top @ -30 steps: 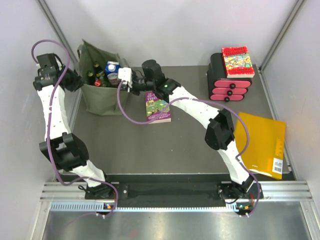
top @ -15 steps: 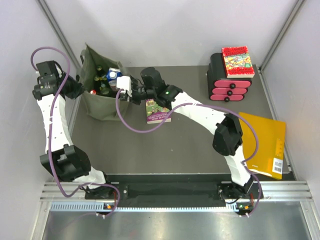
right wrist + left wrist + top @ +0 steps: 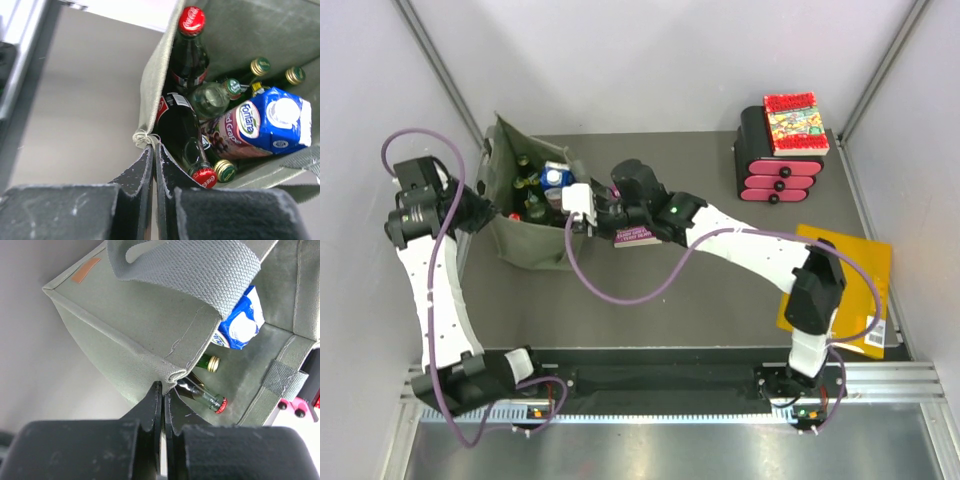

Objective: Take the beverage out of the canvas bag
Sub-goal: Move the canvas bag to the center of the board.

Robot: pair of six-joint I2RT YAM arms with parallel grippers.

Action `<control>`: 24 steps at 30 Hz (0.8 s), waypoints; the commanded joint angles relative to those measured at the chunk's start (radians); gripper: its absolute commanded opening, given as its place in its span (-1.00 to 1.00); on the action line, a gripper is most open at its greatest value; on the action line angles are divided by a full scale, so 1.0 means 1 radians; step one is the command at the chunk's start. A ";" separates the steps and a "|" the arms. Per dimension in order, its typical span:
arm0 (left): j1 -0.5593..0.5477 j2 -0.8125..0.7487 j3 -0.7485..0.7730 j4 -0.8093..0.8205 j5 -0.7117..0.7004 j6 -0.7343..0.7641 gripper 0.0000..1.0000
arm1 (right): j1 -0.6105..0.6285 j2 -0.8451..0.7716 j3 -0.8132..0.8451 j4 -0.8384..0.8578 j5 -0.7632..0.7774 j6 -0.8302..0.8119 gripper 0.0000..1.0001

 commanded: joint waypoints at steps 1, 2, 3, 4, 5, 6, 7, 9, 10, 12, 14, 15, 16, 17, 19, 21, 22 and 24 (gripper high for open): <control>-0.004 -0.227 0.035 0.051 0.159 -0.069 -1.00 | 0.114 -0.229 -0.074 0.005 -0.140 0.000 -1.00; -0.002 -0.240 0.032 0.038 0.162 -0.069 -1.00 | 0.131 -0.260 -0.091 0.000 -0.136 0.000 -1.00; -0.004 -0.264 0.024 0.024 0.162 -0.067 -1.00 | 0.137 -0.274 -0.121 -0.003 -0.136 0.000 -1.00; -0.002 -0.275 0.021 0.002 0.165 -0.066 -1.00 | 0.145 -0.287 -0.134 -0.010 -0.134 0.004 -1.00; -0.004 -0.286 0.020 -0.012 0.165 -0.067 -1.00 | 0.159 -0.312 -0.147 -0.015 -0.132 0.007 -1.00; -0.004 -0.303 0.018 -0.022 0.166 -0.067 -1.00 | 0.165 -0.323 -0.167 -0.018 -0.132 0.010 -1.00; -0.006 -0.312 0.013 -0.042 0.168 -0.067 -1.00 | 0.171 -0.332 -0.178 -0.023 -0.132 0.018 -1.00; -0.004 -0.336 0.001 -0.058 0.171 -0.069 -1.00 | 0.188 -0.357 -0.203 -0.024 -0.132 0.024 -1.00; -0.004 -0.344 -0.003 -0.067 0.176 -0.072 -1.00 | 0.194 -0.363 -0.210 -0.024 -0.131 0.026 -1.00; -0.004 -0.363 -0.023 -0.082 0.182 -0.075 -1.00 | 0.203 -0.378 -0.233 -0.024 -0.126 0.027 -1.00; -0.004 -0.373 -0.037 -0.091 0.183 -0.077 -1.00 | 0.205 -0.386 -0.247 -0.020 -0.123 0.029 -1.00; -0.004 -0.380 -0.051 -0.093 0.182 -0.075 -1.00 | 0.203 -0.387 -0.261 -0.020 -0.122 0.027 -1.00; -0.006 -0.383 -0.056 -0.093 0.179 -0.075 -1.00 | 0.203 -0.389 -0.264 -0.017 -0.120 0.027 -1.00; -0.004 -0.386 -0.062 -0.093 0.179 -0.077 -1.00 | 0.203 -0.387 -0.269 -0.018 -0.119 0.027 -0.95; -0.004 -0.386 -0.065 -0.096 0.176 -0.077 -0.48 | 0.203 -0.383 -0.266 -0.020 -0.119 0.030 -0.46; -0.006 -0.384 -0.042 -0.098 0.167 -0.072 -0.05 | 0.202 -0.375 -0.249 -0.020 -0.106 0.035 0.20; -0.004 -0.381 -0.028 -0.098 0.159 -0.070 0.23 | 0.199 -0.371 -0.238 -0.024 -0.099 0.044 0.36; -0.006 -0.372 0.021 -0.093 0.145 -0.063 0.44 | 0.185 -0.354 -0.191 -0.026 -0.093 0.061 0.66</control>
